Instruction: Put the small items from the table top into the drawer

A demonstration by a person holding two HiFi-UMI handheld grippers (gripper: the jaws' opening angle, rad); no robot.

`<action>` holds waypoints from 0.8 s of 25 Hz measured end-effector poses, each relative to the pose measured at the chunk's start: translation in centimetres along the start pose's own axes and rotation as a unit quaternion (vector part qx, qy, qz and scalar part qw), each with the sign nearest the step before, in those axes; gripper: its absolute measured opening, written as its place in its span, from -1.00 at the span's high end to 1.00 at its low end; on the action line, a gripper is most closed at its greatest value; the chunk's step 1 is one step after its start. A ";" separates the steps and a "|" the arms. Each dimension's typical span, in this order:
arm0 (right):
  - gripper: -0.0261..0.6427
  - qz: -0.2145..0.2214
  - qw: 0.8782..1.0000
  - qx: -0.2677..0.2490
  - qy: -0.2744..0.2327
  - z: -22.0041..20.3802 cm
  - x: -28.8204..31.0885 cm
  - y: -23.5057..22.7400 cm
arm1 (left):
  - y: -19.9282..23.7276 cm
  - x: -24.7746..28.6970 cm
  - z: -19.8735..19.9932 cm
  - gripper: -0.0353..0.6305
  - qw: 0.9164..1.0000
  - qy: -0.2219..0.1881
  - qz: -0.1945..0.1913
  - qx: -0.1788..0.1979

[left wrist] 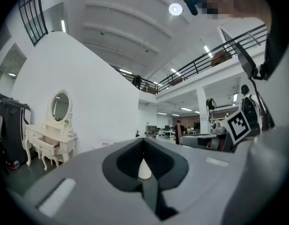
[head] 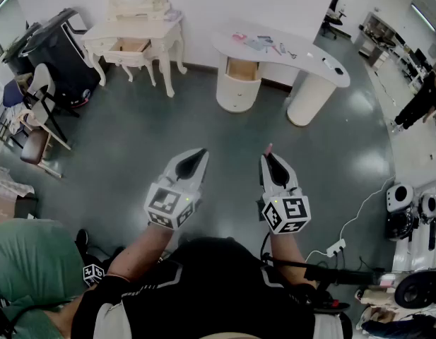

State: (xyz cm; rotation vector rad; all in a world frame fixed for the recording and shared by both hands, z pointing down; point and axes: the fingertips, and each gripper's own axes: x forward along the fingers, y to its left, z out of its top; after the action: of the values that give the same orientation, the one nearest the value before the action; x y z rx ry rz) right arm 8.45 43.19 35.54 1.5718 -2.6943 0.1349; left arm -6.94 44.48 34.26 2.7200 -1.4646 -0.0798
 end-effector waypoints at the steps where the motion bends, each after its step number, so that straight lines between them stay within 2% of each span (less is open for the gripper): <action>1: 0.78 0.001 1.000 -0.001 -0.001 0.0 0.1 0.0 | 0.0 0.1 0.0 0.89 1.000 -0.001 -0.001 0.000; 20: 0.77 0.017 1.000 0.007 -0.007 0.1 0.7 1.8 | 1.1 -1.3 0.1 0.89 1.000 0.000 -0.001 -0.002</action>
State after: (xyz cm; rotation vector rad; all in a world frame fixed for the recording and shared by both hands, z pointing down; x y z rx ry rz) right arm 6.51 43.46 35.36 1.5366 -2.7378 0.1431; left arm -8.55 45.00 34.27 2.7181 -1.4590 -0.0833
